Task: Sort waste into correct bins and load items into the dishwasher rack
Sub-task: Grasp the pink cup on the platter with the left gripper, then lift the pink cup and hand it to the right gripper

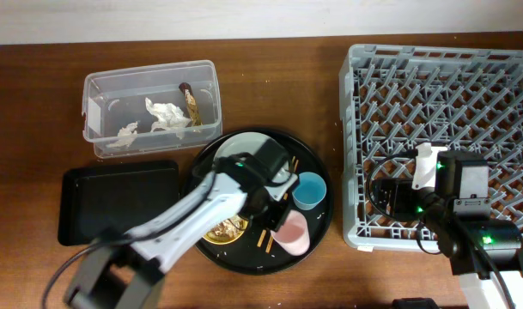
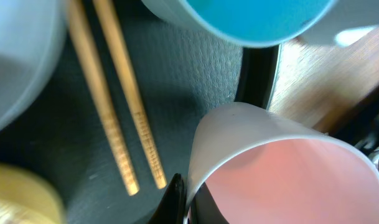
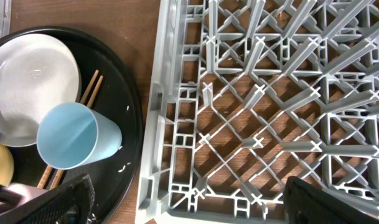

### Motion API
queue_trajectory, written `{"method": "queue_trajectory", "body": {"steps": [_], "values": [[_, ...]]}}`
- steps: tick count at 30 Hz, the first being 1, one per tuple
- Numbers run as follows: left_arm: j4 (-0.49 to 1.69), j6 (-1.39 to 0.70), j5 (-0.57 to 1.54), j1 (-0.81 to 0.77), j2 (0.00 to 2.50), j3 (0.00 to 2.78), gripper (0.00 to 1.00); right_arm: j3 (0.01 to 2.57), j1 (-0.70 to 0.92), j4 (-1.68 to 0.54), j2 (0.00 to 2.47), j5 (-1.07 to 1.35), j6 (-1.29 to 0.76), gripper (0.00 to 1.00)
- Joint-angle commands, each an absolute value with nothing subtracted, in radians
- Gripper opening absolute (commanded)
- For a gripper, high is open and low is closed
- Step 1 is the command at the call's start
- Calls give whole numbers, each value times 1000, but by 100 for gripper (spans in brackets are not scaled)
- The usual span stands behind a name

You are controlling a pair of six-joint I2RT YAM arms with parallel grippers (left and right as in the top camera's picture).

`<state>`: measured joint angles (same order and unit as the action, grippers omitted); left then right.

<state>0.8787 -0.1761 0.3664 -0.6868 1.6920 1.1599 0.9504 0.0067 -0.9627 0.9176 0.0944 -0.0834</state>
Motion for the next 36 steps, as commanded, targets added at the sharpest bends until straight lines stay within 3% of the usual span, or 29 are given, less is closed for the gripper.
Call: {"method": "queue_trajectory", "body": {"steps": [1, 4, 7, 9, 13, 18, 31, 36], "values": [[894, -171, 371, -580, 1509, 1160, 0, 970, 12, -955, 918, 93, -94, 98], [844, -177, 455, -411, 1376, 1160, 0, 970, 12, -881, 922, 115, -95, 98], [671, -266, 698, -269, 1388, 1160, 0, 970, 12, -794, 959, 345, -94, 98], [492, -347, 999, -195, 1459, 1160, 0, 970, 12, -693, 1037, 653, -94, 98], [345, -360, 1298, -192, 1581, 1160, 0, 970, 13, -524, 1185, 1056, -56, 98], [339, -375, 1294, -216, 1637, 1160, 0, 970, 14, -406, 1329, 1285, -53, 98], [243, -456, 1283, -255, 1637, 1160, 0, 970, 112, -175, 1381, 1369, -68, 100], [243, -460, 1283, -255, 1637, 1160, 0, 970, 112, -175, 1381, 1381, -68, 77]]}}
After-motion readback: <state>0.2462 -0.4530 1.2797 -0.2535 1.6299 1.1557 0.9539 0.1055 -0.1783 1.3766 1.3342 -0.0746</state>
